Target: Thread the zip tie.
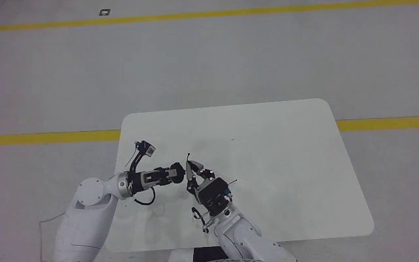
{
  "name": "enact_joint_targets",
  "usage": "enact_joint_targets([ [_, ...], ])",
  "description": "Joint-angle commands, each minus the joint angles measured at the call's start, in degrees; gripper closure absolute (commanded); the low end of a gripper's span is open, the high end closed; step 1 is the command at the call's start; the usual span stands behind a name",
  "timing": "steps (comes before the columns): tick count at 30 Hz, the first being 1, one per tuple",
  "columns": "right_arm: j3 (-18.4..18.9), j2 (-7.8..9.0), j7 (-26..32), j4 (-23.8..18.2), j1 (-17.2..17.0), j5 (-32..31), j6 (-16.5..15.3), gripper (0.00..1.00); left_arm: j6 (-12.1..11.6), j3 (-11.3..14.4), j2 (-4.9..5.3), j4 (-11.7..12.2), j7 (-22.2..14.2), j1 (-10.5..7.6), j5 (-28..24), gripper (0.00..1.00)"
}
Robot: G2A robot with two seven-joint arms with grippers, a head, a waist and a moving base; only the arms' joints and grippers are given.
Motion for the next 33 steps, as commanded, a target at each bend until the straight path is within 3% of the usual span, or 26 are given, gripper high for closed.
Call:
enact_joint_targets([
  [1, -0.02, 0.0, 0.05, 0.02, 0.01, -0.06, -0.02, 1.0, 0.0, 0.0, 0.0, 0.0, 0.0, 0.0, 0.0, 1.0],
  [27, -0.61, 0.01, -0.36, 0.04, 0.64, 5.27, -1.75, 1.0, 0.0, 0.0, 0.0, 0.0, 0.0, 0.0, 0.0, 1.0],
  [33, -1.21, -0.07, 0.64, -0.15, 0.88, 4.68, -0.25, 1.0, 0.0, 0.0, 0.0, 0.0, 0.0, 0.0, 0.0, 1.0],
])
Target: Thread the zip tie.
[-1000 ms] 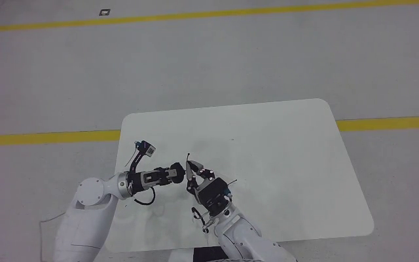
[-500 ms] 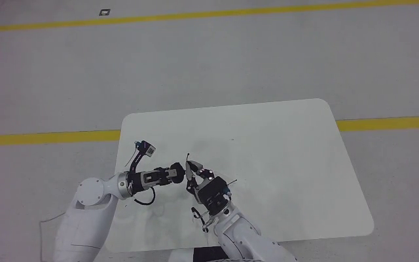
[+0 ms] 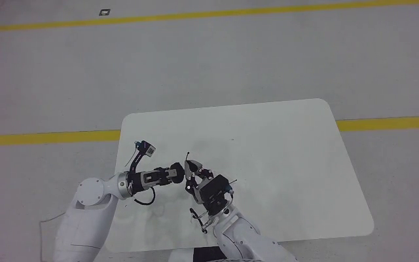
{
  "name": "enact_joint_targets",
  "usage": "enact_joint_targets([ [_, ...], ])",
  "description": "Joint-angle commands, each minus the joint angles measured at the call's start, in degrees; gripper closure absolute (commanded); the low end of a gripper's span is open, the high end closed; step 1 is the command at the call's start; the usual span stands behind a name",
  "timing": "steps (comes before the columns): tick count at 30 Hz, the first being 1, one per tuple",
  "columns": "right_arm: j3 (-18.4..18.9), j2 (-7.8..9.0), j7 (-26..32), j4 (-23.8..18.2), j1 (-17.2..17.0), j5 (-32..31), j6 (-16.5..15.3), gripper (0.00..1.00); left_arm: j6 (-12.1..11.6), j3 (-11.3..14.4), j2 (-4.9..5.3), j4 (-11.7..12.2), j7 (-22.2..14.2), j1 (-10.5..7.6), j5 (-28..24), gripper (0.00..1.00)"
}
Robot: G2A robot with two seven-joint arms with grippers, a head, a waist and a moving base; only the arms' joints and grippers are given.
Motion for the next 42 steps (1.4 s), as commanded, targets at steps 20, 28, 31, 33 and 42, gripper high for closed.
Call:
enact_joint_targets([
  [20, -1.01, 0.59, 1.26, -0.47, 0.3, -1.2, 3.45, 1.0, 0.0, 0.0, 0.0, 0.0, 0.0, 0.0, 0.0, 1.0],
  [28, -0.66, 1.32, 1.71, -1.24, -0.52, -0.9, 3.31, 1.0, 0.0, 0.0, 0.0, 0.0, 0.0, 0.0, 0.0, 1.0],
  [31, -0.68, 1.53, 1.9, -1.33, -0.58, -0.49, 3.11, 1.0, 0.0, 0.0, 0.0, 0.0, 0.0, 0.0, 0.0, 1.0],
  [33, -0.77, 1.6, 1.92, -1.25, -0.47, -0.07, 2.94, 1.0, 0.0, 0.0, 0.0, 0.0, 0.0, 0.0, 0.0, 1.0],
  [42, -1.51, 1.94, -0.28, 2.55, 1.5, 1.56, 1.55, 1.0, 0.0, 0.0, 0.0, 0.0, 0.0, 0.0, 0.0, 1.0],
])
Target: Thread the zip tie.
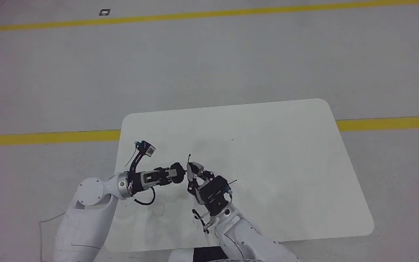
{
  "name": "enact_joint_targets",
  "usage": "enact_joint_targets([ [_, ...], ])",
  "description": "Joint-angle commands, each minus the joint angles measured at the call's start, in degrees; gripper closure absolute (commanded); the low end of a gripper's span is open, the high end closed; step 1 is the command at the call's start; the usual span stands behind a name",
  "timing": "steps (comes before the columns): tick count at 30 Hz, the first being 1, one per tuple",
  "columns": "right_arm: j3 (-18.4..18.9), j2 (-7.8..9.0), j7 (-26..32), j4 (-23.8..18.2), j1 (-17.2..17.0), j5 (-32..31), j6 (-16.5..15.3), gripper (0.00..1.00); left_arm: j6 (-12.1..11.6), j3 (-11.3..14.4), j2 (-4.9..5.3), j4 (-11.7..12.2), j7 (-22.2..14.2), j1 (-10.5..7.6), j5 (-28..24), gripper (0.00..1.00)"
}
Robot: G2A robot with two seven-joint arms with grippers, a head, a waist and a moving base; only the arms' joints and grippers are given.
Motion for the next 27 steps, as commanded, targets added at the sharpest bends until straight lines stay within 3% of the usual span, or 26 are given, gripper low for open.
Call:
enact_joint_targets([
  [1, -0.26, 0.05, -0.7, 0.75, 0.32, 0.37, -0.05, 1.0, 0.0, 0.0, 0.0, 0.0, 0.0, 0.0, 0.0, 1.0],
  [20, -2.09, 1.01, -5.01, 0.99, 1.85, 3.84, -1.0, 1.0, 0.0, 0.0, 0.0, 0.0, 0.0, 0.0, 0.0, 1.0],
  [27, -3.09, 1.19, -3.35, 2.01, 2.8, 4.69, -1.0, 1.0, 0.0, 0.0, 0.0, 0.0, 0.0, 0.0, 0.0, 1.0],
])
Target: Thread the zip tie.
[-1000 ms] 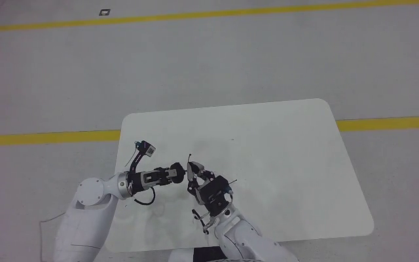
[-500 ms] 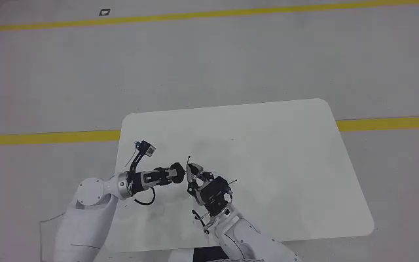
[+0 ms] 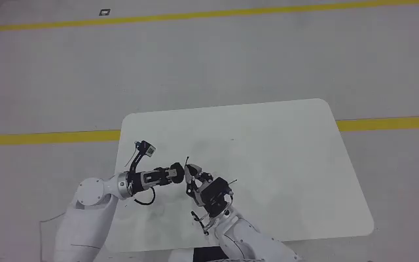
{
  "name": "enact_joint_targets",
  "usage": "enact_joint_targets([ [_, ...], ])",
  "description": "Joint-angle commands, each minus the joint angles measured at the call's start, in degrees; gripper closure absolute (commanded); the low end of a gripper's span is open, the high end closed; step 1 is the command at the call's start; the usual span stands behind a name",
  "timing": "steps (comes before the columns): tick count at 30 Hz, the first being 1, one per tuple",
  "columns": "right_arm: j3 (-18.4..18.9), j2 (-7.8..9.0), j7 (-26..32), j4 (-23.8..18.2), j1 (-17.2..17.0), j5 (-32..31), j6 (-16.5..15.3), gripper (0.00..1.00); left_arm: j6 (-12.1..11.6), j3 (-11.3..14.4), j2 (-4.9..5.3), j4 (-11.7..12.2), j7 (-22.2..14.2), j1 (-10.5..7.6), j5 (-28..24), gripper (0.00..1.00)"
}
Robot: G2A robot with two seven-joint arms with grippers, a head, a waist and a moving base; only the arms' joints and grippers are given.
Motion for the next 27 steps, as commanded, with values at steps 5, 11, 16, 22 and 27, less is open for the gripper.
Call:
enact_joint_targets([
  [5, -0.62, 0.08, 0.42, 0.44, 0.61, 0.65, 0.79, 1.0, 0.0, 0.0, 0.0, 0.0, 0.0, 0.0, 0.0, 1.0],
  [11, -0.94, 0.27, -0.28, 0.27, 0.83, 1.01, 1.34, 1.0, 0.0, 0.0, 0.0, 0.0, 0.0, 0.0, 0.0, 1.0],
  [16, -0.76, 0.55, -1.09, -0.23, 0.51, 1.05, 2.0, 0.43, 0.0, 0.0, 0.0, 0.0, 0.0, 0.0, 0.0, 1.0],
  [22, 0.12, 1.03, -2.6, -0.78, -0.54, 1.2, 2.33, 0.0, 0.0, 0.0, 0.0, 0.0, 0.0, 0.0, 0.0, 1.0],
  [27, 1.06, 1.55, -4.06, -0.66, -1.72, 0.87, 1.37, 0.0, 0.0, 0.0, 0.0, 0.0, 0.0, 0.0, 0.0, 1.0],
])
